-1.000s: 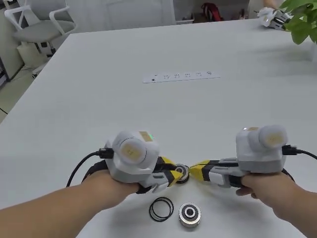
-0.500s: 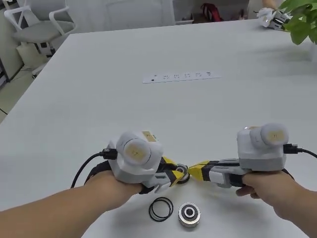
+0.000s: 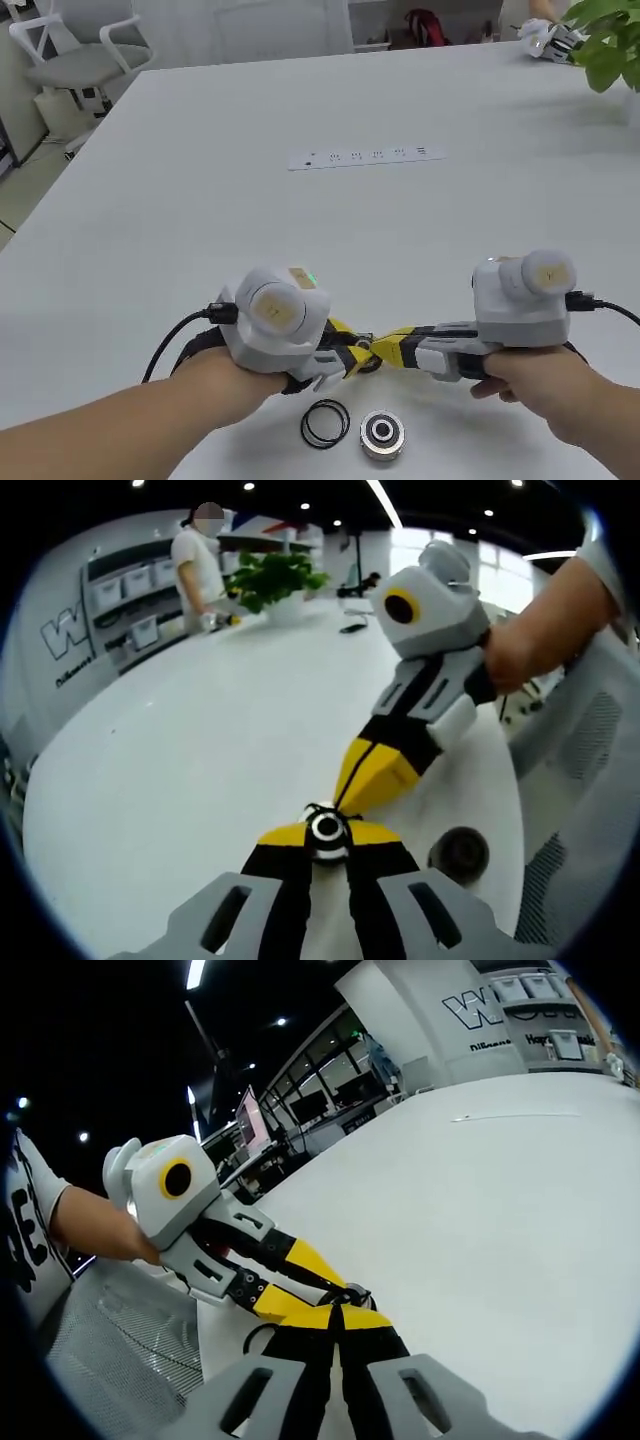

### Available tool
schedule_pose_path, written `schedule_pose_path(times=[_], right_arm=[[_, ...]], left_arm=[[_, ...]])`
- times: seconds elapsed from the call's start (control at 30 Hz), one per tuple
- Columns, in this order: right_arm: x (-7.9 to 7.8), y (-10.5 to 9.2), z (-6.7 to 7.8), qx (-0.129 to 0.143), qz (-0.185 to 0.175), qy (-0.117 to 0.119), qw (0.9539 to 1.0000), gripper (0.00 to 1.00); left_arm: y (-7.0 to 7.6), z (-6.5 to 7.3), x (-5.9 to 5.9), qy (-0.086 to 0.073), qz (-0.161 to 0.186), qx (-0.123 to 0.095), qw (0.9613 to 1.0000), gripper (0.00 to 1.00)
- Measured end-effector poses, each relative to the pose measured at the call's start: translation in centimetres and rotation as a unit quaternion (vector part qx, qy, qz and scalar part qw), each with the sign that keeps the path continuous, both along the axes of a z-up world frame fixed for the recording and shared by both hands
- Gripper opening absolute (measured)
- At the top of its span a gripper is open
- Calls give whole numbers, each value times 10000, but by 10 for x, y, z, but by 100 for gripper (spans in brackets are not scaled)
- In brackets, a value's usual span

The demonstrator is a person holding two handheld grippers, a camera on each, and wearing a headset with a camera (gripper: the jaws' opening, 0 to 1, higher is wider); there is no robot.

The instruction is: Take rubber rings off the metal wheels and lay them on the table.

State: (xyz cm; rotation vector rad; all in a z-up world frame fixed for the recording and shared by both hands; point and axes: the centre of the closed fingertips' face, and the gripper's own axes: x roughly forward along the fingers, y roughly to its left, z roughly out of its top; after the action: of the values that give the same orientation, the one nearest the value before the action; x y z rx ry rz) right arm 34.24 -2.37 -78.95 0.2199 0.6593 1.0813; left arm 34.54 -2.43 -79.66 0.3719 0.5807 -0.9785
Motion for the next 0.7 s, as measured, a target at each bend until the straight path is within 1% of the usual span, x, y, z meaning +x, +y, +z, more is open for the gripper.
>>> schedule_pose_path(times=[0.2,0.33,0.57,0.7], right_arm=[[-1,0,1,71,-9,-2,10000,0],[-2,2,5,124,38,-26,9999,0],[-2,-1,7,190,13,-24,9998,0],[-5,-1,10,313,39,18,9995,0]], left_arm=[[-1,0,0,0,-5,-1,10000,12],[-1,0,0,-8,-20,5,10000,12],[-1,1,0,-18,-14,4,10000,13],[-1,1,0,-9,-4,-2,10000,13]])
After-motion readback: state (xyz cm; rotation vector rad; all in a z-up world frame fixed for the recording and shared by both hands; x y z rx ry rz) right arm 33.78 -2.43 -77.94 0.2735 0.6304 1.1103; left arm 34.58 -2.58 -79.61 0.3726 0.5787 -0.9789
